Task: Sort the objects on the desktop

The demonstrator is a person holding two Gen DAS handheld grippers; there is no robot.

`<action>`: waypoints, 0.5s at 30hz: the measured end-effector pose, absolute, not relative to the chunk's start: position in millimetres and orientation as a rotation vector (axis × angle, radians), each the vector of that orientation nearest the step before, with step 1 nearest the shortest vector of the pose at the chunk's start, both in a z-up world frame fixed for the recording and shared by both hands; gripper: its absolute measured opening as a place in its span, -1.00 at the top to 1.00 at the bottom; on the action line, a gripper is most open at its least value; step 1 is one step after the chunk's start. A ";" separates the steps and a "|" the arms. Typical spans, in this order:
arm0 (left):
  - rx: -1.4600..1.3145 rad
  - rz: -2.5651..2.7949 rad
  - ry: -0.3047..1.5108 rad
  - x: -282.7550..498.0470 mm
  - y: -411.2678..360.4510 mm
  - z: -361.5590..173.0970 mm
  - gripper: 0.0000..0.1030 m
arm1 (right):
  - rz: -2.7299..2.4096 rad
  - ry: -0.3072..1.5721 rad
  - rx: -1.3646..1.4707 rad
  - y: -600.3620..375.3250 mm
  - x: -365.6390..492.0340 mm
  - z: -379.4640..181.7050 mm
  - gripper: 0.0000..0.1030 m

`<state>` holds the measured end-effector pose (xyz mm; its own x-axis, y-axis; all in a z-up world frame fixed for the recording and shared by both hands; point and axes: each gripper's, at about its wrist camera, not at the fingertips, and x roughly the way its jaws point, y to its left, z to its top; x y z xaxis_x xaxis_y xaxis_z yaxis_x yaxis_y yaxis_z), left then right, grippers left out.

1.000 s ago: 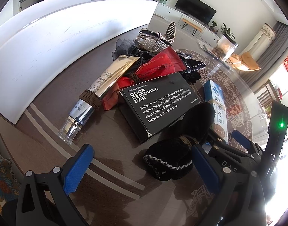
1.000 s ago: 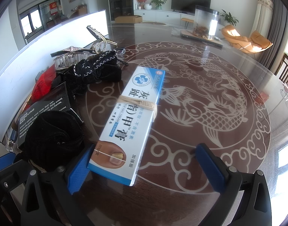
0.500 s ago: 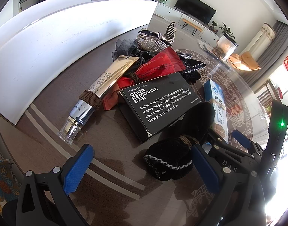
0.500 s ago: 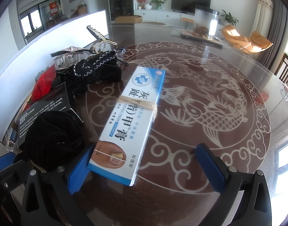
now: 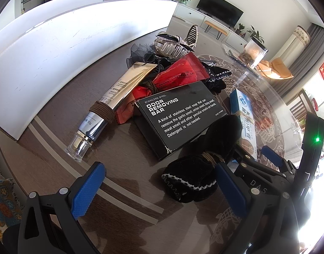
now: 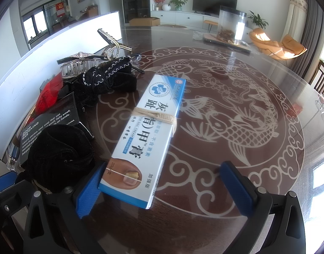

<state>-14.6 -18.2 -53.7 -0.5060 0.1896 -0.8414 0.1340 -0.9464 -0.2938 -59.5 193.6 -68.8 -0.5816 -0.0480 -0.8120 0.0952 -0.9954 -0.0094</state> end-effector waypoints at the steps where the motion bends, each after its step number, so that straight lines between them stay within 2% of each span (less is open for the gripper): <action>1: -1.544 2.651 -0.506 -14.6 -18.1 -53.6 -1.00 | -2.723 0.079 1.396 193.6 -59.5 -68.8 -1.00; 15: -1.557 2.705 -0.567 -13.4 -30.0 -54.9 -1.00 | -2.723 0.079 1.396 193.5 -59.3 -68.7 -1.00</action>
<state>-13.4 -30.0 -54.9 -0.5181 0.1493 -0.8422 0.2014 -0.9356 -0.2898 -59.3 193.5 -68.7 -0.5815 -0.0481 -0.8121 0.0953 -0.9954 -0.0093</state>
